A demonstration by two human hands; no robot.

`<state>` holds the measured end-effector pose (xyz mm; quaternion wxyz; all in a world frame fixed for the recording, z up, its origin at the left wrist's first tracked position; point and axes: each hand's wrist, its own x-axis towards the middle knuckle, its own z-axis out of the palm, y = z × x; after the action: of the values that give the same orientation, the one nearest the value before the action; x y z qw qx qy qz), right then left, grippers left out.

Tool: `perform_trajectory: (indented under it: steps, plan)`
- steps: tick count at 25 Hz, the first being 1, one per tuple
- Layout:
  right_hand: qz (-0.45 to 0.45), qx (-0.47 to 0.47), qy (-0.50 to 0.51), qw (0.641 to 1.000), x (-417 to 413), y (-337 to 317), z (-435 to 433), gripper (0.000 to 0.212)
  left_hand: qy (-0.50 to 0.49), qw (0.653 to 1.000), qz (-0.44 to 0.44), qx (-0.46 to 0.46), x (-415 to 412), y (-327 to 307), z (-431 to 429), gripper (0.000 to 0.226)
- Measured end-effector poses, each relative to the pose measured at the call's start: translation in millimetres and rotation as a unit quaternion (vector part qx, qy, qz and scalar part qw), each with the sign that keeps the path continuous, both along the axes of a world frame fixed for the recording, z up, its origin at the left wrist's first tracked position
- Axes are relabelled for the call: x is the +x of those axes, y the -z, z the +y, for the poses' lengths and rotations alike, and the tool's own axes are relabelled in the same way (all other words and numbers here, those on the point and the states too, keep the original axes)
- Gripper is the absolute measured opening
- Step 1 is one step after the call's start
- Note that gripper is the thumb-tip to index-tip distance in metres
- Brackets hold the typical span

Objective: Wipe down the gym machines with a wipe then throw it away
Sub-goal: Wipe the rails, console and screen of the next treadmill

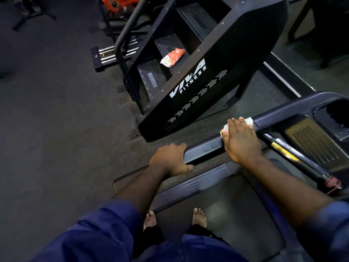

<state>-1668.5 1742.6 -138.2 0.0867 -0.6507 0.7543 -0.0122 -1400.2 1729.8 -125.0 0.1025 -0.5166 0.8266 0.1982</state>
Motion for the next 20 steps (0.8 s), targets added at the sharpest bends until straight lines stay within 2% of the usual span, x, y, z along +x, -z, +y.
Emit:
perform_trajectory:
  steps: [1,3,5,6,7,10,12,14,16,17,20]
  plan:
    - [-0.008,-0.003,0.01,1.0,26.8,-2.4,0.7,0.073,0.002,1.0,0.003,-0.003,0.7,-1.3,1.4,0.058]
    - [-0.016,0.004,-0.046,0.999,78.3,-2.3,23.5,0.067,0.005,1.0,0.005,-0.005,6.2,0.6,6.1,0.058]
    - [-0.013,0.015,-0.133,0.991,88.9,-3.8,51.6,0.067,0.012,1.0,0.019,0.012,18.2,6.2,11.8,0.058]
    - [-0.004,0.016,-0.143,0.99,79.0,-5.1,51.8,0.07,0.023,0.999,0.032,0.031,29.0,7.3,12.5,0.059]
    - [0.002,0.018,-0.128,0.992,67.6,-4.8,44.6,0.075,0.037,0.996,0.044,0.061,43.8,5.9,11.2,0.064]
    - [-0.009,0.04,0.02,0.999,59.1,-10.7,10.7,0.092,0.096,0.987,0.033,0.121,94.7,-2.2,6.3,0.088]
    - [-0.012,0.051,0.038,0.998,105.2,-11.4,14.7,0.082,0.093,0.988,0.015,0.126,120.8,-7.3,14.6,0.077]
    - [-0.023,0.036,-0.027,0.999,145.4,-6.9,41.0,0.069,0.054,0.988,0.039,0.136,130.0,-7.7,22.6,0.065]
    - [-0.022,0.022,-0.061,0.998,151.7,-6.8,56.9,0.07,0.046,0.99,0.042,0.123,133.5,-4.3,23.8,0.066]
    - [-0.018,0.027,-0.047,0.998,140.3,-5.4,52.5,0.071,0.048,0.991,0.041,0.119,132.0,-4.3,23.1,0.07]
    - [-0.024,0.041,0.104,0.993,124.0,-9.3,27.3,0.077,0.046,0.991,0.048,0.117,131.4,-0.7,21.1,0.077]
